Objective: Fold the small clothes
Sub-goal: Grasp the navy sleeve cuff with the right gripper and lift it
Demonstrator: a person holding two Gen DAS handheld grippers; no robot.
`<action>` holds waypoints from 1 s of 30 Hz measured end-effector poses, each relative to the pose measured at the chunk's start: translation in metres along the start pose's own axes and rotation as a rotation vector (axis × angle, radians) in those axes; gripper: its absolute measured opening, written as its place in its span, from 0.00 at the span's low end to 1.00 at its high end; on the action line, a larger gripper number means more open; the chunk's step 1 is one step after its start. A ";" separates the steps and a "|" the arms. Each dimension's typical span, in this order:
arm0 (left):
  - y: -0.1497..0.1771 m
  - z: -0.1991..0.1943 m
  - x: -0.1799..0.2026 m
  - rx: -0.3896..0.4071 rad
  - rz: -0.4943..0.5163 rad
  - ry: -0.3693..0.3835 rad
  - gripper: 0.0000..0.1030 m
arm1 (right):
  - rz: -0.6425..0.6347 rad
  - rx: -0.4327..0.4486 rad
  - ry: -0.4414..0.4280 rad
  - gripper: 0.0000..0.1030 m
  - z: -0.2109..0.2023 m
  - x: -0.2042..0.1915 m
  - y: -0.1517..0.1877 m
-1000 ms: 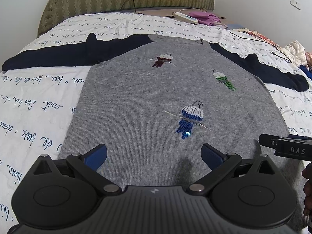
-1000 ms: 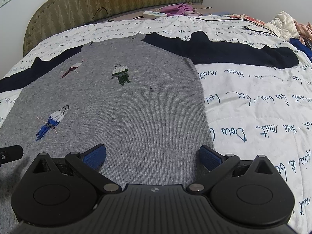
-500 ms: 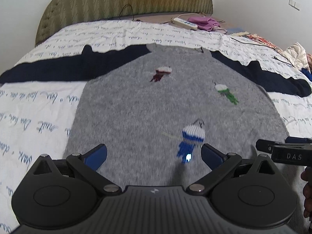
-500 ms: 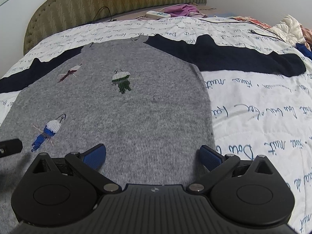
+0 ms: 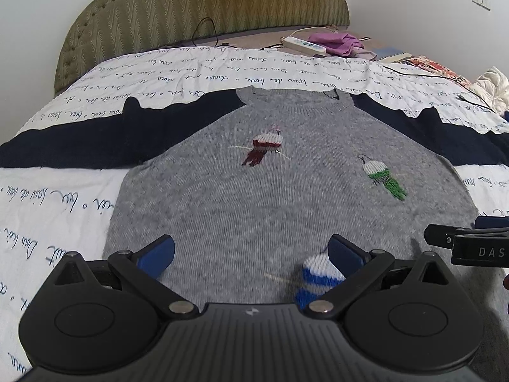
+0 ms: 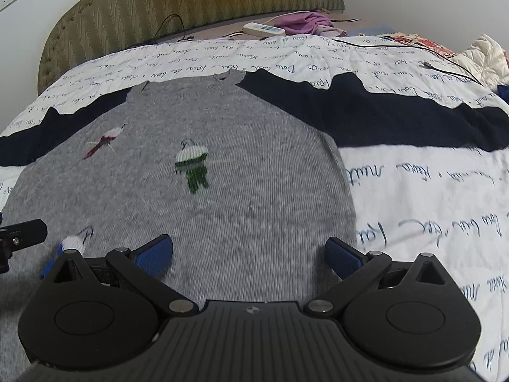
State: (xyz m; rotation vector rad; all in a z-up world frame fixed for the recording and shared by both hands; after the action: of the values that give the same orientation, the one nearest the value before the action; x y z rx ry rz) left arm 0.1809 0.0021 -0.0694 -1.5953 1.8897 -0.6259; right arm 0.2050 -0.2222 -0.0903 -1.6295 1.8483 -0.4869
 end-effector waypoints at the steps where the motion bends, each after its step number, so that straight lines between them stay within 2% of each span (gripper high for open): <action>1: -0.001 0.002 0.000 -0.001 0.001 0.000 1.00 | -0.003 0.000 -0.003 1.00 0.002 0.000 -0.002; 5: -0.005 0.009 0.002 -0.001 0.003 0.007 1.00 | -0.004 0.011 -0.023 1.00 0.008 0.009 -0.012; 9: -0.006 0.016 0.002 -0.011 0.013 0.003 1.00 | 0.028 0.094 -0.033 1.00 0.000 0.048 -0.041; 12: -0.004 0.024 0.002 -0.029 0.014 -0.007 1.00 | 0.126 0.199 -0.013 1.00 -0.012 0.106 -0.077; 16: 0.001 0.037 0.000 -0.066 0.003 -0.015 1.00 | 0.419 0.314 -0.012 0.99 -0.020 0.218 -0.123; 20: 0.002 0.043 0.002 -0.078 0.004 -0.025 1.00 | 0.775 0.409 -0.023 0.83 -0.015 0.331 -0.143; 22: 0.001 0.045 0.004 -0.078 0.008 -0.027 1.00 | 0.896 0.444 -0.020 0.74 -0.009 0.370 -0.145; 23: 0.000 0.046 0.005 -0.077 0.010 -0.027 1.00 | 0.926 0.461 -0.011 0.65 -0.005 0.383 -0.145; 24: -0.001 0.046 0.006 -0.076 0.012 -0.026 1.00 | 0.946 0.464 0.002 0.61 -0.001 0.391 -0.145; 27: -0.005 0.048 0.008 -0.074 0.017 -0.028 1.00 | 0.973 0.447 -0.030 0.53 0.020 0.399 -0.147; 30: -0.008 0.050 0.010 -0.072 0.018 -0.028 1.00 | 0.924 0.422 -0.038 0.50 0.036 0.392 -0.152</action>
State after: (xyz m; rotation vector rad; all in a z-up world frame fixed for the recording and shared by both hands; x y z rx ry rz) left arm 0.2204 -0.0084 -0.1013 -1.6222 1.9239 -0.5311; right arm 0.3238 -0.6269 -0.1007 -0.4130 2.0440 -0.3751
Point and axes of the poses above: each gripper's, at about its wrist camera, not at the fingertips, and z roughly the way its jaws point, x to its right, y to its underside, the point moved 7 cm from there along z, roughly the way its jaws point, and after that the axes turned 11 degrees about z, right-handed, at the moved point
